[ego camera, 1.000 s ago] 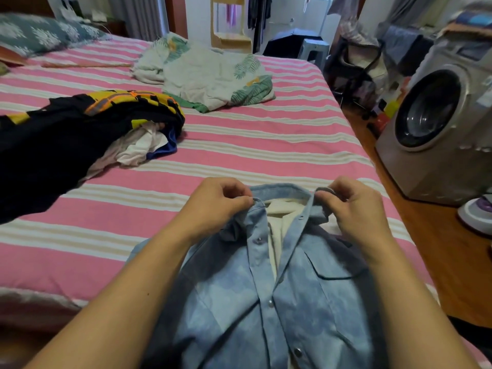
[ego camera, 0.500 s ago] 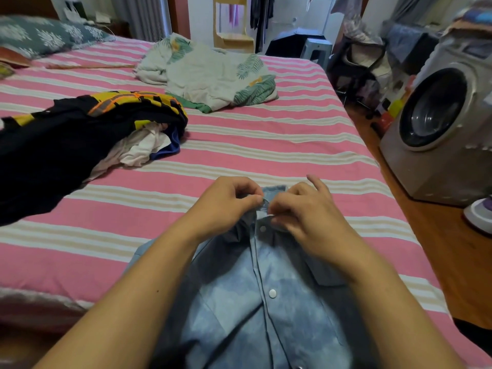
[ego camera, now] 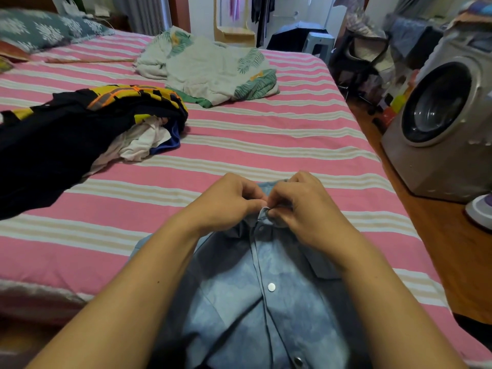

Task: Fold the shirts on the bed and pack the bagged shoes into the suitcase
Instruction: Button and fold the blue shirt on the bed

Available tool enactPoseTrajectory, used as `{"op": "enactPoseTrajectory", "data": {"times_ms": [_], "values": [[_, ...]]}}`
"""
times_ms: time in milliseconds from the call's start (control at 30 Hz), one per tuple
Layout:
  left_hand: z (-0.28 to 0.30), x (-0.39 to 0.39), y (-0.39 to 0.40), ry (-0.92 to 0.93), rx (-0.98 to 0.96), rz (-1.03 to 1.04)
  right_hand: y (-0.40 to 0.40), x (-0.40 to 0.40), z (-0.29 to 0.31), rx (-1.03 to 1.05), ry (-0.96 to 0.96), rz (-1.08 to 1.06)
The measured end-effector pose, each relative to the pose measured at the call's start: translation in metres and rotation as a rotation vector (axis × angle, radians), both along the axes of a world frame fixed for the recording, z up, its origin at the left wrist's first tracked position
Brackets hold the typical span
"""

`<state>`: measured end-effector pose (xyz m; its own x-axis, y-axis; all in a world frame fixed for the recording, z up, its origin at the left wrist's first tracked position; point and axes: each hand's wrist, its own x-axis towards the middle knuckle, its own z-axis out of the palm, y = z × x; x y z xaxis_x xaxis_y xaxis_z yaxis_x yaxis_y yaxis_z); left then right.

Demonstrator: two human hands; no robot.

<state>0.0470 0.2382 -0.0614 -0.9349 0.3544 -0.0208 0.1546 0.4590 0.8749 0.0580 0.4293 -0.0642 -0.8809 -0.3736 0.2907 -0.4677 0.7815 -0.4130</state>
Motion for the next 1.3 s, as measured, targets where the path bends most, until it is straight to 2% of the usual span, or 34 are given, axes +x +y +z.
{"op": "enactPoseTrajectory", "data": {"times_ms": [100,200,267,367,533,733,833,967,1067,1133,1167,1233,1300], "values": [[-0.001,-0.002,0.001,0.021,-0.047,-0.023,-0.003,-0.002,0.001,0.067,0.013,-0.02],[-0.004,-0.003,0.008,0.119,-0.042,0.031,-0.004,-0.005,0.003,0.137,0.021,0.01],[-0.003,-0.003,0.01,0.18,-0.042,0.092,-0.001,-0.006,0.003,0.083,0.031,0.02],[-0.001,-0.004,0.009,0.248,-0.126,0.03,0.003,-0.004,0.003,0.019,0.011,-0.012],[-0.006,0.002,0.015,0.244,-0.166,-0.082,0.004,-0.002,0.007,0.082,-0.097,0.021],[-0.007,0.002,0.014,0.243,-0.168,-0.099,0.0,-0.004,0.004,0.159,-0.04,-0.003],[-0.006,-0.003,0.008,0.206,-0.075,-0.059,-0.001,-0.007,0.004,0.092,-0.004,-0.01],[-0.008,-0.015,-0.003,0.085,0.083,0.049,-0.005,-0.004,-0.006,-0.007,0.125,-0.184],[-0.015,-0.027,0.0,0.125,0.098,0.211,-0.012,0.015,-0.009,-0.201,0.318,-0.412],[-0.016,-0.035,0.008,0.204,0.113,0.311,-0.021,0.033,-0.015,-0.281,0.302,-0.411],[-0.016,-0.038,0.013,0.254,0.12,0.347,-0.027,0.042,-0.023,-0.249,0.238,-0.372],[-0.016,-0.041,0.023,0.308,0.141,0.349,-0.039,0.049,-0.042,-0.006,0.088,-0.362],[-0.018,-0.035,0.03,0.341,0.021,0.325,-0.038,0.04,-0.062,0.198,0.027,-0.418]]}}
